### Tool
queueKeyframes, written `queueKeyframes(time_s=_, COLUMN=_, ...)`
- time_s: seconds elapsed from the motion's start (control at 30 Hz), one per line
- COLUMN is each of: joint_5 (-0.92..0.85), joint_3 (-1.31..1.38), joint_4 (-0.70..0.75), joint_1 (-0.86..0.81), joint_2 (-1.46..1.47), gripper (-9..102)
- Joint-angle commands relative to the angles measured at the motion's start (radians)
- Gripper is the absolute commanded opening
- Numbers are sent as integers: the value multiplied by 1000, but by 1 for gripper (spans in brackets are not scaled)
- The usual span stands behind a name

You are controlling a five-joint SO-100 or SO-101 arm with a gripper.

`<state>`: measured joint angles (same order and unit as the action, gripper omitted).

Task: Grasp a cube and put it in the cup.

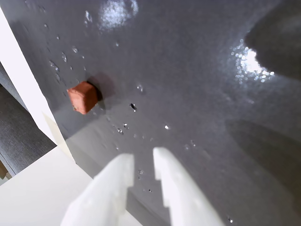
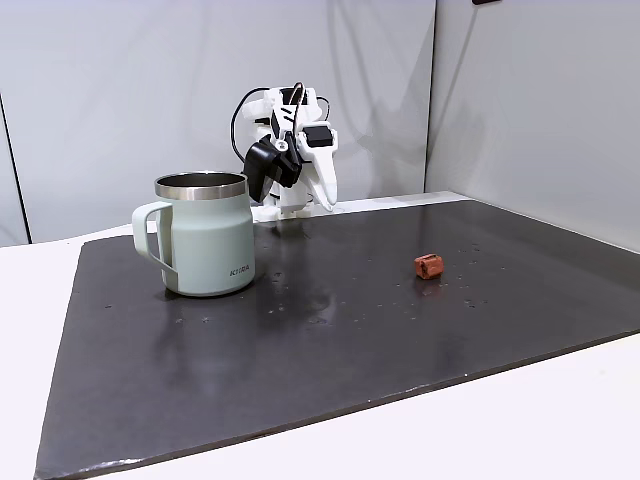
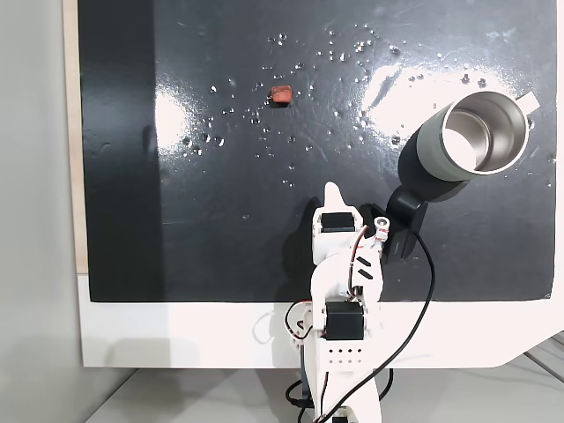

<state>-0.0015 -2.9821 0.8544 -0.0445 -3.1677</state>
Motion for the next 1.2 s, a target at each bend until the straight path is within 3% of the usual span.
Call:
queueKeyframes(time_s=0.0, joint_5=11, joint_3=12, joint_4=-12, joint_1=-8, joint_2=-11, gripper=0)
queueKeyframes(time_s=0.63, joint_5=-8, joint_3=5, joint_4=-61, joint_1=-18, joint_2=-11, gripper=0)
queueKeyframes(time_s=0.93, joint_5=-49, joint_3=192, joint_4=26, joint_1=35, joint_2=26, gripper=0)
queueKeyframes(time_s=1.17, joint_5=-48, joint_3=465, joint_4=6, joint_1=61, joint_2=336, gripper=0)
